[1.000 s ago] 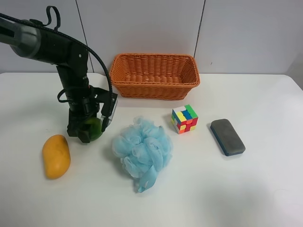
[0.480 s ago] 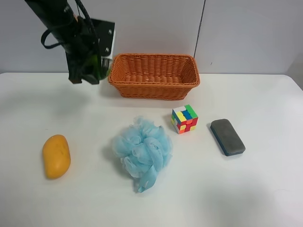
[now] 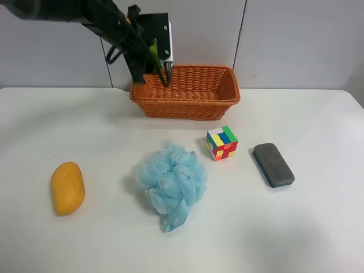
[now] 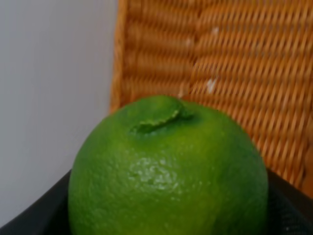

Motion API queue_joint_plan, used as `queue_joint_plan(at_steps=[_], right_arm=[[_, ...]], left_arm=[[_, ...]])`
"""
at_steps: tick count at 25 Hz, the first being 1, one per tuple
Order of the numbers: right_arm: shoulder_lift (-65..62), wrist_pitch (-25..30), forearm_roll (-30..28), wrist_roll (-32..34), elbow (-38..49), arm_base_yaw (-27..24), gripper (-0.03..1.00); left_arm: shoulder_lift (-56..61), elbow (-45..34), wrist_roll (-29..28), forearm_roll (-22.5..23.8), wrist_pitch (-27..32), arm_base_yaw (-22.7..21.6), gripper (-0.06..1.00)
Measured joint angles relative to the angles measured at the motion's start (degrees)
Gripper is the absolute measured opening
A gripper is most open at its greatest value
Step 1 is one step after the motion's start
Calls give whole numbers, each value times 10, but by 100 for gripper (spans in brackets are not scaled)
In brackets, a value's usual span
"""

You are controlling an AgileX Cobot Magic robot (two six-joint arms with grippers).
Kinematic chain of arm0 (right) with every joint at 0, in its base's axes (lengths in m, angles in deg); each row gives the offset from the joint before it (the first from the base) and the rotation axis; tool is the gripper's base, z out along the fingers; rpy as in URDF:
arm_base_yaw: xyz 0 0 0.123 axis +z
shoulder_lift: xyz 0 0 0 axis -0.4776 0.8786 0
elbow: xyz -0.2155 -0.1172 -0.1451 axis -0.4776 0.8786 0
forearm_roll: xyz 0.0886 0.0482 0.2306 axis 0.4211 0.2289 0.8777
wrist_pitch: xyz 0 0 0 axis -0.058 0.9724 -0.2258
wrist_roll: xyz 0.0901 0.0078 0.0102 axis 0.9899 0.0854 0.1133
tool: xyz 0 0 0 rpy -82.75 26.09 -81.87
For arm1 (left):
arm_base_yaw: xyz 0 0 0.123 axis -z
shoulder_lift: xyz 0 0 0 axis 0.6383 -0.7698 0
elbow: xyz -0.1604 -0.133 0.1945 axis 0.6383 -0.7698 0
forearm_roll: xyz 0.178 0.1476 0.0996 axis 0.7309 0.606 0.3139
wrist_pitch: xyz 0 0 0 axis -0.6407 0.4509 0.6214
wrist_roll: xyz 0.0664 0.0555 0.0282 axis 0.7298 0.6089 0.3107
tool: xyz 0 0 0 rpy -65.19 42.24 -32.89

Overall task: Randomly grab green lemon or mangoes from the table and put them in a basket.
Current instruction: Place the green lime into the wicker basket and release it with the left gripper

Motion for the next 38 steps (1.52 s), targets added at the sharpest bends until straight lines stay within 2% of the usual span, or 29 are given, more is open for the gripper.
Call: queue_joint_plan(at_steps=[5, 20, 21, 24, 26, 29, 38], right_arm=[[0, 0, 0, 0, 0, 0, 92], [0, 0, 0, 0, 0, 0, 92], [0, 0, 0, 0, 0, 0, 92], [0, 0, 0, 0, 0, 0, 92], [0, 0, 0, 0, 0, 0, 92], [0, 0, 0, 0, 0, 0, 92], [0, 0, 0, 0, 0, 0, 92]], left_arm=[[-61, 0, 1, -3, -18, 3, 62], [-63, 0, -1, -6, -32, 3, 62], [-63, 0, -6, -7, -33, 3, 63], [-63, 0, -29, -8, -51, 3, 85], [-62, 0, -39, -10, -63, 3, 95], [-62, 0, -43, -10, -67, 3, 98], [-58, 0, -45, -10, -67, 3, 99]])
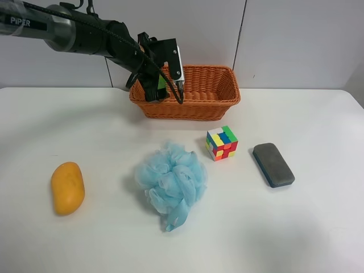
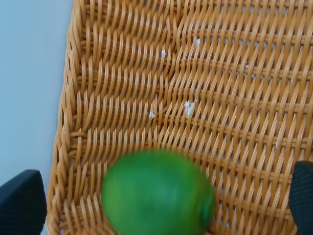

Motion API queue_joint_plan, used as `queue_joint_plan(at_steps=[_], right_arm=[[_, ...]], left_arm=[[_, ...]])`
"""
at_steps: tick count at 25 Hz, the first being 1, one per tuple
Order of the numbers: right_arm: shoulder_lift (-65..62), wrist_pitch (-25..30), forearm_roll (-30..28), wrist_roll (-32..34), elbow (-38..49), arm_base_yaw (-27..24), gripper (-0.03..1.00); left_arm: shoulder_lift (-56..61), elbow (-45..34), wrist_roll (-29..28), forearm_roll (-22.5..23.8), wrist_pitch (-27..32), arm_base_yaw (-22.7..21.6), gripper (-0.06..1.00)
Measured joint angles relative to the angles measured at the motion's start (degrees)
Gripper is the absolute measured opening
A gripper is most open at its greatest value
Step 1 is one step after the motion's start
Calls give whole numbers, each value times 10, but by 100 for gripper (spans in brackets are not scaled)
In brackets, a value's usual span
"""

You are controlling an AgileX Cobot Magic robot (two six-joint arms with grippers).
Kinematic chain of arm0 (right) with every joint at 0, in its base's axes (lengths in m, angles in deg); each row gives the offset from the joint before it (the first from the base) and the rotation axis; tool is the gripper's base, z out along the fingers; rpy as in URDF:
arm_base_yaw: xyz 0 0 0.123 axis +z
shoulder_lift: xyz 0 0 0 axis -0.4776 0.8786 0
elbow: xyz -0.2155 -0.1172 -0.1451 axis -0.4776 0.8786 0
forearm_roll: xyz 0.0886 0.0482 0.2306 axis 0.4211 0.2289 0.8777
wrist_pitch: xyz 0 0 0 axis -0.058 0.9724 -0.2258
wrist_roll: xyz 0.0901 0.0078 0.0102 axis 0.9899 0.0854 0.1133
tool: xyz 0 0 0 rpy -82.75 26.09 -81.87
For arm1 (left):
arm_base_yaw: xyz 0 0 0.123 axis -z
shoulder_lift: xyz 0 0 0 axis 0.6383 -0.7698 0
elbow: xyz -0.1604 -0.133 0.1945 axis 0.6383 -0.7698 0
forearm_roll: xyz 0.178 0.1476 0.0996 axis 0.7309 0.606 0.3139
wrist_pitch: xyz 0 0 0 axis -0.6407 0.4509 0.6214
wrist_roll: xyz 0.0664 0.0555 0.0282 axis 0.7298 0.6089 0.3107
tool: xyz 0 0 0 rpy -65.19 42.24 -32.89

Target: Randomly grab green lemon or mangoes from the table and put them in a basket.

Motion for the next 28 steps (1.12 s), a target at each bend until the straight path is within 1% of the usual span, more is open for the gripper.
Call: queue_joint_plan(at_steps=[2, 4, 7, 9, 11, 14, 18, 20, 22, 24, 27, 28], right_arm=[[0, 0, 0, 0, 0, 0, 92], [0, 0, 0, 0, 0, 0, 92], [0, 0, 0, 0, 0, 0, 92], [0, 0, 0, 0, 0, 0, 92], [0, 0, 0, 0, 0, 0, 92], [0, 0, 0, 0, 0, 0, 92], [0, 0, 0, 0, 0, 0, 92], [0, 0, 0, 0, 0, 0, 92], [0, 0, 0, 0, 0, 0, 92], [0, 0, 0, 0, 0, 0, 92], [0, 0, 0, 0, 0, 0, 92], [0, 0, 0, 0, 0, 0, 92]], left_arm=[[9, 0, 0, 0, 2, 0, 99], [28, 0, 0, 2, 17, 0, 99], [68, 0, -3, 2, 74, -8, 99], [98, 0, -5, 5, 137, -20, 99], [136, 0, -15, 23, 204, -37, 99], [197, 0, -53, 82, 306, -65, 97], [291, 0, -122, 148, 437, -112, 96], [338, -1, -163, 163, 497, -141, 95], [394, -10, -213, 168, 543, -170, 95], [452, -28, -283, 168, 558, -203, 95], [552, -75, -385, 174, 565, -266, 95], [591, -95, -407, 179, 566, -284, 95]])
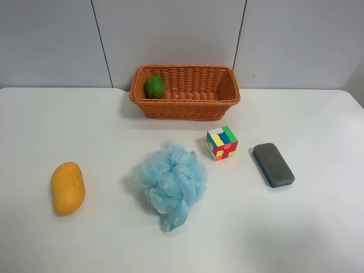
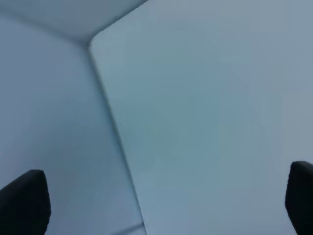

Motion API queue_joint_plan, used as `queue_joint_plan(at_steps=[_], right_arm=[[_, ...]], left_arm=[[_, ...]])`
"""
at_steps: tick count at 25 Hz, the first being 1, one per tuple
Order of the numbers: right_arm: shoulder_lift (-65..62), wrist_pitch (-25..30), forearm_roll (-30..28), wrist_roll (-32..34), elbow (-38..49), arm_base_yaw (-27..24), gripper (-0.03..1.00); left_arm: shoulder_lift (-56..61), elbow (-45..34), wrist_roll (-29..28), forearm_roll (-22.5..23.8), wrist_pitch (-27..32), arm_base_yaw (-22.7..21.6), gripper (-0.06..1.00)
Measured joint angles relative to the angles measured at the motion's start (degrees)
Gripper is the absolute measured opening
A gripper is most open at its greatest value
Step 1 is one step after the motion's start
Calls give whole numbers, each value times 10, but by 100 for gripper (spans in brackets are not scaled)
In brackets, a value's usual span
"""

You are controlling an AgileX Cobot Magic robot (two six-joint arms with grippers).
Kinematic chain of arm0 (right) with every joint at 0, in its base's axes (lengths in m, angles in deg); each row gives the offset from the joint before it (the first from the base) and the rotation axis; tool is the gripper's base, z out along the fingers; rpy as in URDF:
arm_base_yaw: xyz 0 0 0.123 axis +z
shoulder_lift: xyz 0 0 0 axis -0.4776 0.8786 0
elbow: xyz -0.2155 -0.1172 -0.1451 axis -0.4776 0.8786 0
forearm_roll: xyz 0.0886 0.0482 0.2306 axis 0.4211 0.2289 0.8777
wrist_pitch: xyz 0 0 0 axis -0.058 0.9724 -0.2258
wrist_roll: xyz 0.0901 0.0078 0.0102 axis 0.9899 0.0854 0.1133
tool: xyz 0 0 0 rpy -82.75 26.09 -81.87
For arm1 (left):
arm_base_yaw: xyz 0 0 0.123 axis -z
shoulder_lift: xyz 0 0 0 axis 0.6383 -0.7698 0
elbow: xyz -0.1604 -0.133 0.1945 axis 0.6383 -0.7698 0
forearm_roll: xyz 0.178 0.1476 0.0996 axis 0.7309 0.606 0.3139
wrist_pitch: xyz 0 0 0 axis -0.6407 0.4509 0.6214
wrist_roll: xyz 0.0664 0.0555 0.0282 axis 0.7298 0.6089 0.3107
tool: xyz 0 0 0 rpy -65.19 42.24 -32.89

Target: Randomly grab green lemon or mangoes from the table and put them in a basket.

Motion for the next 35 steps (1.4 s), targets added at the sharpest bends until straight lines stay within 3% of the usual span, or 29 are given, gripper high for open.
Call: queue_joint_plan(at_steps=[5, 9, 13, 25, 35], right_arm=[[0, 0, 0, 0, 0, 0, 92], [0, 0, 0, 0, 0, 0, 92], [0, 0, 0, 0, 0, 0, 92], [0, 0, 0, 0, 0, 0, 92], [0, 0, 0, 0, 0, 0, 92]], left_arm=[[198, -92, -88, 32, 3, -76, 95], [329, -158, -174, 23, 4, -82, 95], [433, -227, -251, -23, 4, -81, 95], [646, -440, -281, -66, 4, -34, 95], [653, -547, -284, -100, -71, -21, 95]])
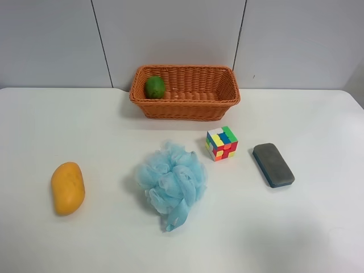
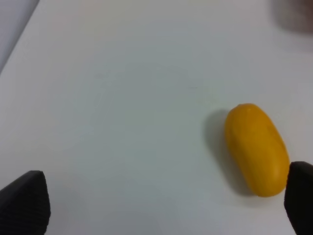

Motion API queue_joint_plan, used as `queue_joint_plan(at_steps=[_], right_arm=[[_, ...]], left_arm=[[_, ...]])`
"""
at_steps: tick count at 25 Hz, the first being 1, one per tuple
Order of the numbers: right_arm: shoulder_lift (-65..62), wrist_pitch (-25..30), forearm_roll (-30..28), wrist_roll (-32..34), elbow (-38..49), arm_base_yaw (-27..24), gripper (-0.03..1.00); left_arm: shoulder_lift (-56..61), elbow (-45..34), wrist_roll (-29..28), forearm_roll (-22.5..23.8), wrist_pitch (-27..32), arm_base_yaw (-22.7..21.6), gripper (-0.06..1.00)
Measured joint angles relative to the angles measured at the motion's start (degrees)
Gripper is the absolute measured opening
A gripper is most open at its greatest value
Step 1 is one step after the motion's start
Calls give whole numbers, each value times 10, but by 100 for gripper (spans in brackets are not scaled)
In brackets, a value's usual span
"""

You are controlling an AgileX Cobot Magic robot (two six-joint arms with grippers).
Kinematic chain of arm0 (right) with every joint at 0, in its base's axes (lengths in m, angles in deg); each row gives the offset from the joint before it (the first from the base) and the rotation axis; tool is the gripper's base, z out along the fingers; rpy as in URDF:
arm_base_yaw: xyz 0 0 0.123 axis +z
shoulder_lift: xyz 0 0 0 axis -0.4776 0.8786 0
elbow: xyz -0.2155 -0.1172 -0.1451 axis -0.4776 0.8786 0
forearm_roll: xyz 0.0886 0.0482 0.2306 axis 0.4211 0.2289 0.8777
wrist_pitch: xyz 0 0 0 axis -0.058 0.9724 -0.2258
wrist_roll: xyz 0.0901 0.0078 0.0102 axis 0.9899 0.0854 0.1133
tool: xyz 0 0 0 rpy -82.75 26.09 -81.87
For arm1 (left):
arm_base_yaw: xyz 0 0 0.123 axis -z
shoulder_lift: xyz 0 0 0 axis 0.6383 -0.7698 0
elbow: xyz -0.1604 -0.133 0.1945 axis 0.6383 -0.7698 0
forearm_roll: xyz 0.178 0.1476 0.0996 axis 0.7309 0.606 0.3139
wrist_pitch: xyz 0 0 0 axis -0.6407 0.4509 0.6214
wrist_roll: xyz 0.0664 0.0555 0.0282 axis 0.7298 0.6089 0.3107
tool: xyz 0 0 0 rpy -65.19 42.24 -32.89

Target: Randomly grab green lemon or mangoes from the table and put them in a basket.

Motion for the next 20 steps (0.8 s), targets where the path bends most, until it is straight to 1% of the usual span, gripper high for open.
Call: queue_joint_plan(at_steps=[20], right_arm=[[0, 0, 0, 0, 0, 0, 92]], left_arm=[[0, -2, 1, -4, -6, 2, 95]])
